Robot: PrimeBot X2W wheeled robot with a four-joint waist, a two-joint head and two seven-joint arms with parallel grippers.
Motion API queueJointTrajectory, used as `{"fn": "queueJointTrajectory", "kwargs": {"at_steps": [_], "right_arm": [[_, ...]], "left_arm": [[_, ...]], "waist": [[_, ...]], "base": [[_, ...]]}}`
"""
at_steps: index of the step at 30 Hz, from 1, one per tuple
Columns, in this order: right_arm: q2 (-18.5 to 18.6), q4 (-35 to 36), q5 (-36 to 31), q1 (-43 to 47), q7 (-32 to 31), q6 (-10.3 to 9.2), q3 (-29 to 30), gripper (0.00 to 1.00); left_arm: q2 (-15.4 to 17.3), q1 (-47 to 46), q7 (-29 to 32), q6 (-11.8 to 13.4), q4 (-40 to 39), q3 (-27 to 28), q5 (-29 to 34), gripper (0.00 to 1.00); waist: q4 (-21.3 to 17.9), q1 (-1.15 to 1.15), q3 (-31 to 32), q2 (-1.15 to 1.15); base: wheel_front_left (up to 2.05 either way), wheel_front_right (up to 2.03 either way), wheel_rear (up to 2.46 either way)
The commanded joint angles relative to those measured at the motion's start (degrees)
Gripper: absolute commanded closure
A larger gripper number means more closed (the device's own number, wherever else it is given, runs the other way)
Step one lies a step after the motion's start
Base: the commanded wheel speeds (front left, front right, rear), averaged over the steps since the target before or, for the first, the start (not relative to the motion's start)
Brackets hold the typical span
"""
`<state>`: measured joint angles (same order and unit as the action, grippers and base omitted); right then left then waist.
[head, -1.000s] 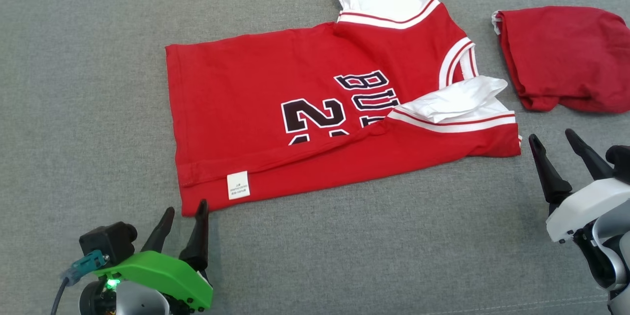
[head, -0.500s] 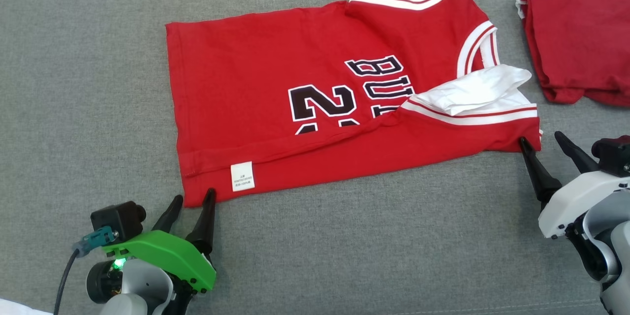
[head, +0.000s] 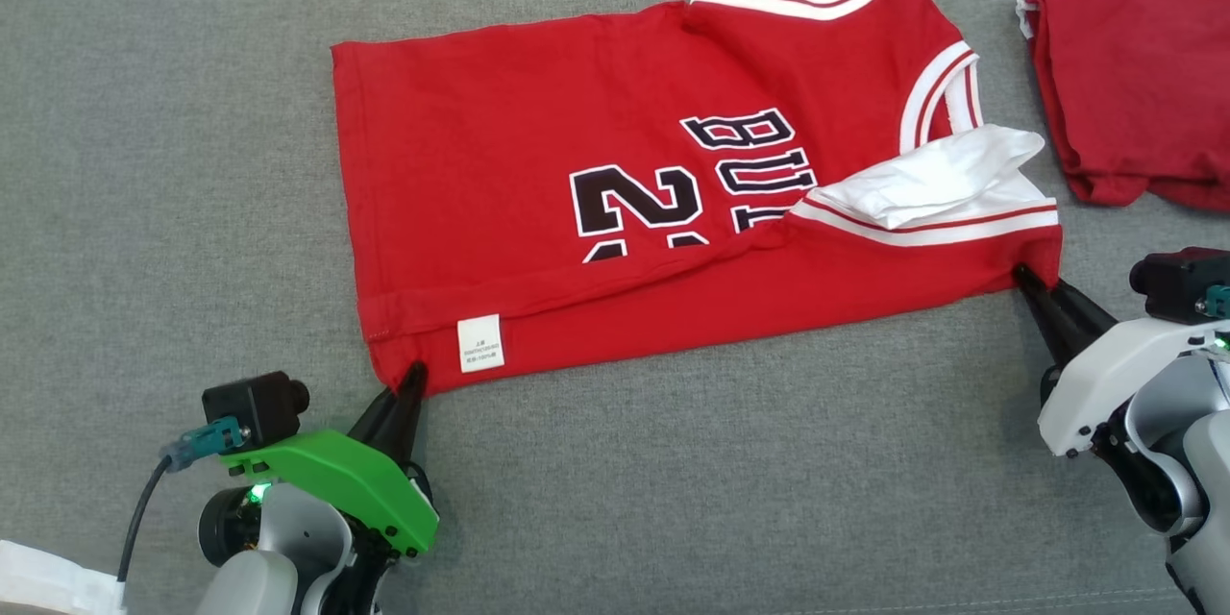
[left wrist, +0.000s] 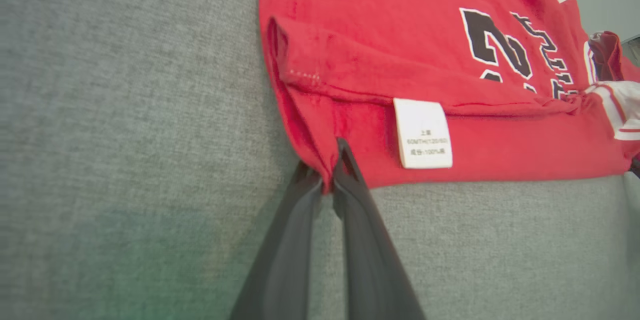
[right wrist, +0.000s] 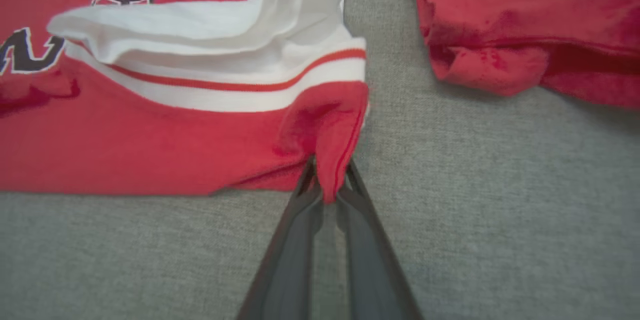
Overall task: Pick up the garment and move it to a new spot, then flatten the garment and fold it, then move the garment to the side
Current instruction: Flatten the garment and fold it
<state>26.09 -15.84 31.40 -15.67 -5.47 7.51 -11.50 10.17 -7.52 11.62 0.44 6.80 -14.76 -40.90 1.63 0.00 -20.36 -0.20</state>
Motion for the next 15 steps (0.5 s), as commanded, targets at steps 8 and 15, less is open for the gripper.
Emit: {"fn": "queueJointTrajectory", "kwargs": {"at_steps": [8,15], "right_arm": [[4.5,4.0,4.1,0.3,-2.2,-0.06,-0.5,1.00],[7.6,9.8,7.3,3.6,-7.4,-0.07,0.1,1.00]], "left_arm": [[2.7,1.4,2.5,-1.2,-5.0,2.1,-3.8,1.00],[5.2,6.8,6.9,0.0,-13.6,2.4,-5.8,1.00]], "waist": [[-0.5,0.00,3.1,0.20],[-1.5,0.00,5.6,0.20]], "base": [[0.00,0.00,0.00],[0.00,0.00,0.00]]}}
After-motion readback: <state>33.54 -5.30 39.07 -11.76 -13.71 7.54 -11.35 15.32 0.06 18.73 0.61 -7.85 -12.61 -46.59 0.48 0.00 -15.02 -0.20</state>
